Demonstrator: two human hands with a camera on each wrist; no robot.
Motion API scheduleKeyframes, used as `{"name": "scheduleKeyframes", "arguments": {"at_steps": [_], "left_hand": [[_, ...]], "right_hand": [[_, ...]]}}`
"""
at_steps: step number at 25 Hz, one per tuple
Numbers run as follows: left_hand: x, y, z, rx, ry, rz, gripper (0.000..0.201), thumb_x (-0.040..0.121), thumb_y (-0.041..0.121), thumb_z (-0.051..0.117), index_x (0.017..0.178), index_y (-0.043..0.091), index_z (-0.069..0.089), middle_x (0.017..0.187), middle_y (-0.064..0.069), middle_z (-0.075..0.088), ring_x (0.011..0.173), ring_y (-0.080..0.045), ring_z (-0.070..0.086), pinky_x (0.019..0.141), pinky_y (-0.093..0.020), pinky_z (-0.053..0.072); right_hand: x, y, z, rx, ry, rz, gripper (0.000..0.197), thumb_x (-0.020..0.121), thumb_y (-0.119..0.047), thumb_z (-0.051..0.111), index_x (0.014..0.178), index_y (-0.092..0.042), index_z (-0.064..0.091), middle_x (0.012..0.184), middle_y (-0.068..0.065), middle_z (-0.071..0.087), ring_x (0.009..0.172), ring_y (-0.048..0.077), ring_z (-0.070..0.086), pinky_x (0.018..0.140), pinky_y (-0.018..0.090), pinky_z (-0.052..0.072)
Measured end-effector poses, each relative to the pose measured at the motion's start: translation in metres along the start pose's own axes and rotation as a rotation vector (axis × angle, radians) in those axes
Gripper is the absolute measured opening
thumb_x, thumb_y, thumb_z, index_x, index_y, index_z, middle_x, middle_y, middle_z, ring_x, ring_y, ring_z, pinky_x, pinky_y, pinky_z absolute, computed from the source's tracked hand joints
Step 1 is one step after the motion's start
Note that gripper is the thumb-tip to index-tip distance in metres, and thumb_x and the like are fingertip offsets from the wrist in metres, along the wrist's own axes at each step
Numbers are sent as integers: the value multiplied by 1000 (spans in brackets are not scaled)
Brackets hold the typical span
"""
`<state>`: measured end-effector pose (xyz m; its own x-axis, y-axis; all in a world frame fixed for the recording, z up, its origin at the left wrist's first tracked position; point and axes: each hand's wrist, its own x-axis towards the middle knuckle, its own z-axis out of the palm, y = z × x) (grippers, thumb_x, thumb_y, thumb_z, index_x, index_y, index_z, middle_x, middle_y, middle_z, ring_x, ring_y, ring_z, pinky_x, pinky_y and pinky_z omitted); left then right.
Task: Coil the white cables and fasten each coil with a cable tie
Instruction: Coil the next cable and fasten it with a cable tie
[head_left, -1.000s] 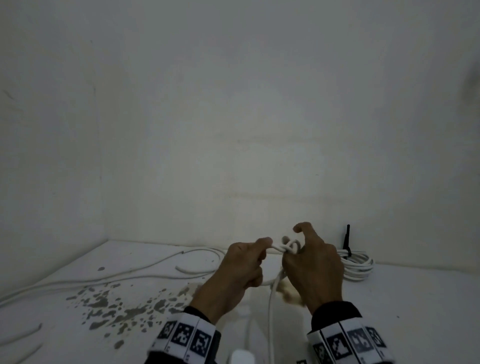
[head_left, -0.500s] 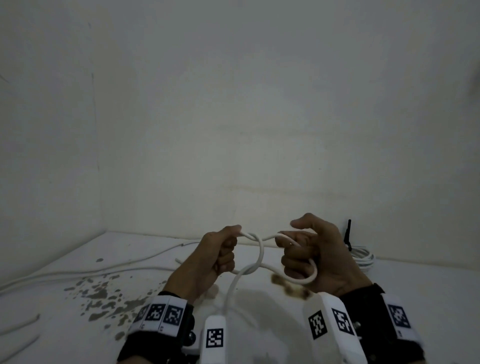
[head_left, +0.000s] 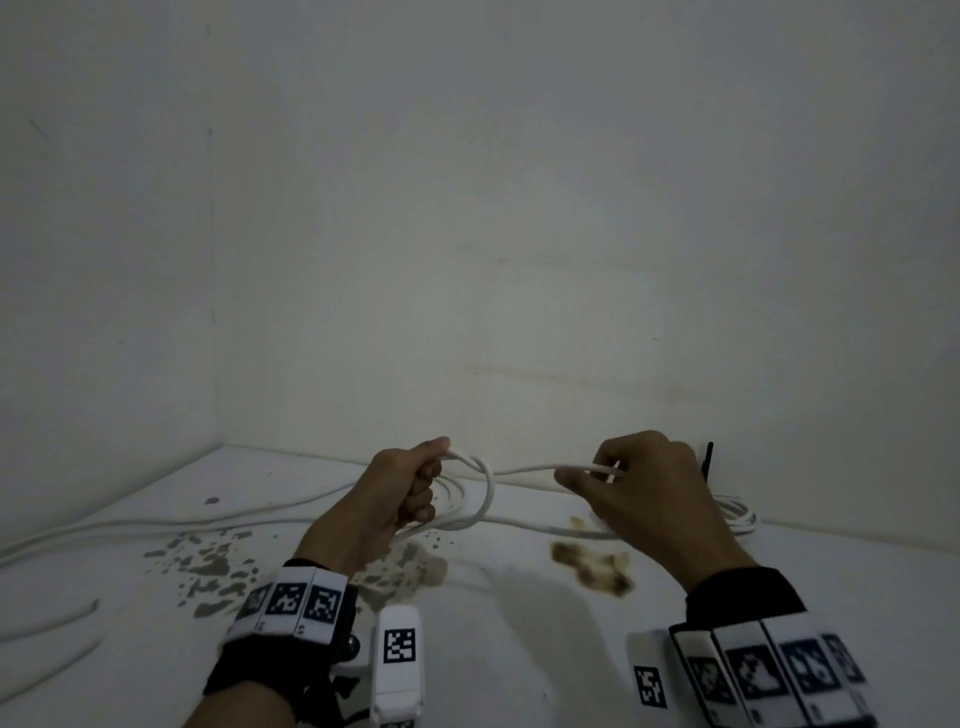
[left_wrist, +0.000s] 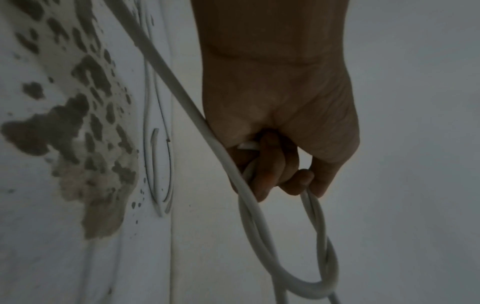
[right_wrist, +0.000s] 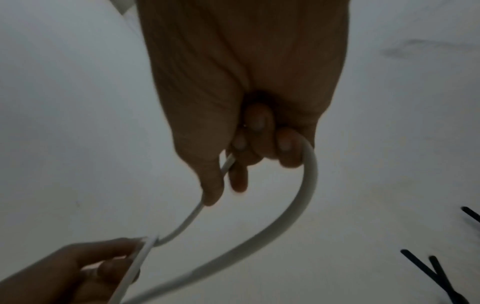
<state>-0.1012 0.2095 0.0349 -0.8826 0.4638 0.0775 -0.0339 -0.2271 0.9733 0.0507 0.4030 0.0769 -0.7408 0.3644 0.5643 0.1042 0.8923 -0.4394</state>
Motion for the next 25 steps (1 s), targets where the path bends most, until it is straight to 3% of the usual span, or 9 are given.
{"name": "scheduleKeyframes", "arguments": {"at_steps": [1,3,6,9,12,16,19,22,25], "left_hand": [[0,0,-2,2,-3,8,49,95,33,59,52,19,40,50,4,17,39,-11,17,40,-23,26],[1,2,-5,-47,-1,23,46,96,36,58,57,19,39,50,6,17,39,-11,17,41,-23,27],[4,1,-15,-195,19,-7,45,96,39,56,59,19,39,48,8,17,37,-8,18,39,-21,27],[1,-1,-23,-216,25,-29,45,96,38,56,59,19,38,46,8,17,35,-7,18,37,-20,27],[2,1,-31,-148,39,-20,44,97,36,55,60,19,38,46,8,17,34,-7,18,34,-19,24],[10,10,-43,-448,81,0,43,103,36,43,64,18,39,40,8,21,29,-5,19,33,-18,24],[8,15,-57,-648,69,-4,40,105,34,33,69,17,41,41,9,25,30,-6,22,34,-16,30],[6,15,-58,-757,39,-12,38,105,29,30,73,15,44,45,8,28,33,-6,25,39,-16,37],[5,17,-45,-785,9,-10,36,104,25,30,75,13,47,50,8,31,37,-8,28,44,-17,42]], "right_hand": [[0,2,5,39,68,34,49,73,-53,80,50,-16,57,40,-6,50,40,9,48,45,26,42],[1,2,7,515,83,193,52,79,-46,77,54,-13,46,44,-3,38,40,13,41,53,28,44],[-2,-15,-4,1337,-240,391,28,97,-27,61,75,-10,57,50,0,19,37,16,26,56,35,49],[-3,-13,-23,844,-209,235,27,93,-32,66,81,-7,71,42,-3,26,35,12,25,49,27,26],[-4,-9,-36,163,-11,22,22,77,-45,79,68,-25,75,41,-7,56,39,4,52,50,25,44],[-4,-10,-23,202,-61,-12,2,91,-31,68,91,-33,66,60,3,66,48,8,55,56,25,50],[-8,-14,-24,403,-180,11,16,99,-15,55,91,-28,61,79,15,69,47,16,61,52,27,53],[-13,-21,-30,394,-476,-51,30,100,-9,47,89,-22,72,84,9,71,62,20,69,68,33,59],[-15,-23,-37,339,-706,-117,42,93,3,46,113,-25,71,99,-4,77,89,12,73,85,34,59]]}}
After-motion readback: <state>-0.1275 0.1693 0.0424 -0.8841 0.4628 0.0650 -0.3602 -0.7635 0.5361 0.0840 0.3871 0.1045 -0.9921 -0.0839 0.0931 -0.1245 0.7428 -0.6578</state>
